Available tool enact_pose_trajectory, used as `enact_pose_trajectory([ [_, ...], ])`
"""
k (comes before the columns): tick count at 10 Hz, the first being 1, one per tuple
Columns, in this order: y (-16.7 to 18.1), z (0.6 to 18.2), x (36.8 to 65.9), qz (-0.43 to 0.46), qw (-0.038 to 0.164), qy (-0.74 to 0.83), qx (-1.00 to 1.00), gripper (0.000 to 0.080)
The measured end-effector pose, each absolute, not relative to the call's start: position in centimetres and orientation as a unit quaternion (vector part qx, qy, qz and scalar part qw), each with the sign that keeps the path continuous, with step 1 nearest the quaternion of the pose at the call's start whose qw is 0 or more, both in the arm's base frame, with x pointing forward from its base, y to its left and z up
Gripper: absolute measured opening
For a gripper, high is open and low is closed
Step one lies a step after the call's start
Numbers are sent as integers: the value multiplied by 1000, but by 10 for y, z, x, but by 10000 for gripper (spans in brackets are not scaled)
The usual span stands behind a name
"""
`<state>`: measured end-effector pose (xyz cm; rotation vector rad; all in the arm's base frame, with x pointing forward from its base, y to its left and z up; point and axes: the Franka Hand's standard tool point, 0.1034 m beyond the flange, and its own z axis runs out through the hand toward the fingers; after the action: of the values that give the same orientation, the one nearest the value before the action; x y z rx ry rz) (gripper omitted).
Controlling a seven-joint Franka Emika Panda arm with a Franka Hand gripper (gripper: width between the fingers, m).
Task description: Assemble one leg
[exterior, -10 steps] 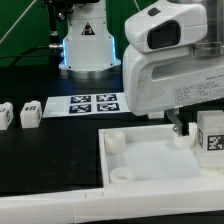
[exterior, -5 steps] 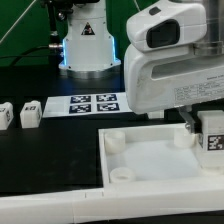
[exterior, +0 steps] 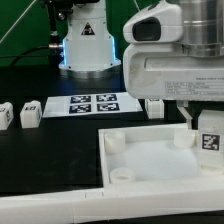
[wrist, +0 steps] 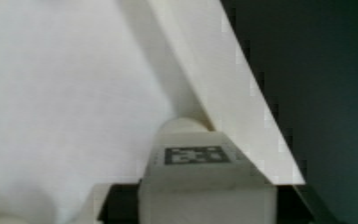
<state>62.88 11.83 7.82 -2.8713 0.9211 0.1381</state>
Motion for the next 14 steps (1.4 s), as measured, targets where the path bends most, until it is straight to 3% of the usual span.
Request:
enact_pose_trajectory([
  [2,116,77,629,35,76,455,-886,294],
  [5,123,76,630,47,82,637,-765,294],
  [9,125,75,631,49,86,671,-735,294],
  [10,126,74,630,49,85,665,-741,467],
  [11,127,71,628,43,80,620,-779,467],
  [12,130,69,626,29,70,540,-839,611],
  [14,131,70,627,17,67,434,-898,643],
])
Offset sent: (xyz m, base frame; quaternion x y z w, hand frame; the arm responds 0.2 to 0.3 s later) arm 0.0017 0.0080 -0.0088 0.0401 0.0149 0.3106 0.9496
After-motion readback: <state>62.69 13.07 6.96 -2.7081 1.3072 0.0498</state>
